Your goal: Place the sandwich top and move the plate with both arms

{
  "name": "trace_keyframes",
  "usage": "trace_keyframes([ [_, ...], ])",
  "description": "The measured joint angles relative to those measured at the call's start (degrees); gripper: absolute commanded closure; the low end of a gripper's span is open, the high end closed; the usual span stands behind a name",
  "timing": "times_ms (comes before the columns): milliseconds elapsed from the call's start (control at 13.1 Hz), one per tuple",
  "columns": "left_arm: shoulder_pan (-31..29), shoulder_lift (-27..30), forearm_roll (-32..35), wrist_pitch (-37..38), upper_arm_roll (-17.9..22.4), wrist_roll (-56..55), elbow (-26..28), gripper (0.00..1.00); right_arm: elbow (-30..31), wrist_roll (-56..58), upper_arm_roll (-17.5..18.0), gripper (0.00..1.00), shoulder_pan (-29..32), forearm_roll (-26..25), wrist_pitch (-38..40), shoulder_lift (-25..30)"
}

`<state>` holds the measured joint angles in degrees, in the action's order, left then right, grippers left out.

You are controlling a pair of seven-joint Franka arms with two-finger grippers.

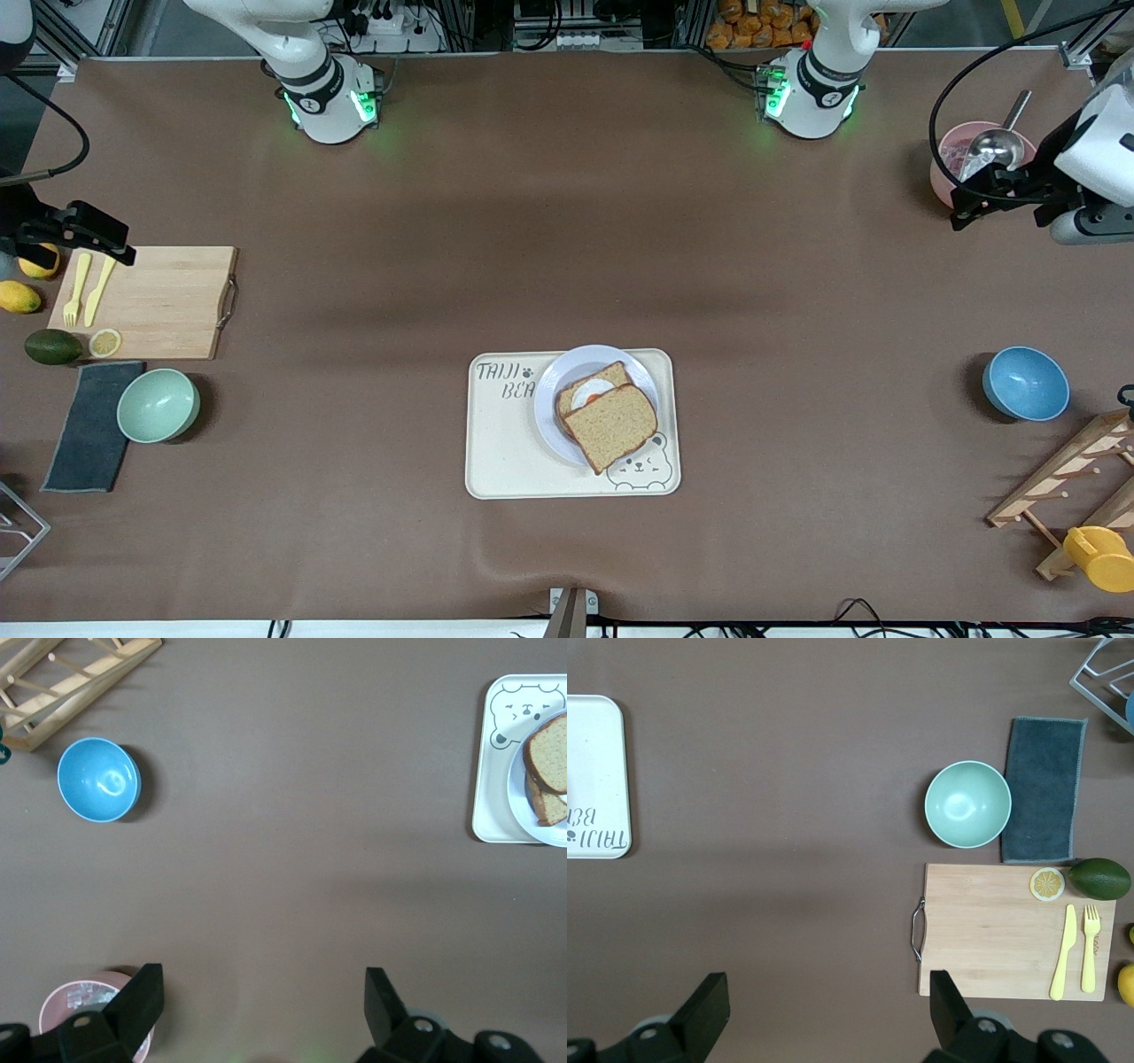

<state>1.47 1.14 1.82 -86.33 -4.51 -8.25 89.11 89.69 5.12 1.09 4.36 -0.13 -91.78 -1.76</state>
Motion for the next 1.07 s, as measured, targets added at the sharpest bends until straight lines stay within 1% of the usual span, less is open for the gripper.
trace_keyframes([
  [153, 1.8, 0.2, 0.0, -0.1, 0.9, -1.1, 0.6, 0.0, 0.0, 0.0, 0.0, 0.0, 0.5, 0.0, 0.0, -0.1],
  [534, 2.2, 1.4, 0.0, -0.2, 1.3, -1.4, 1.6, 0.0, -0.6, 0.0, 0.1, 0.0, 0.5, 0.1, -0.1, -0.1],
  [840, 2.2, 1.6, -0.1, -0.2, 1.9, -1.4, 1.6, 0.0, -0.5, -0.1, 0.0, 0.0, 0.6, 2.9, -0.1, -0.3],
  [1069, 2.2, 1.6, -0.1, -0.2, 2.6, -1.3, 1.6, 0.0, -0.5, -0.1, 0.0, 0.0, 0.9, 3.6, -0.1, -0.3],
])
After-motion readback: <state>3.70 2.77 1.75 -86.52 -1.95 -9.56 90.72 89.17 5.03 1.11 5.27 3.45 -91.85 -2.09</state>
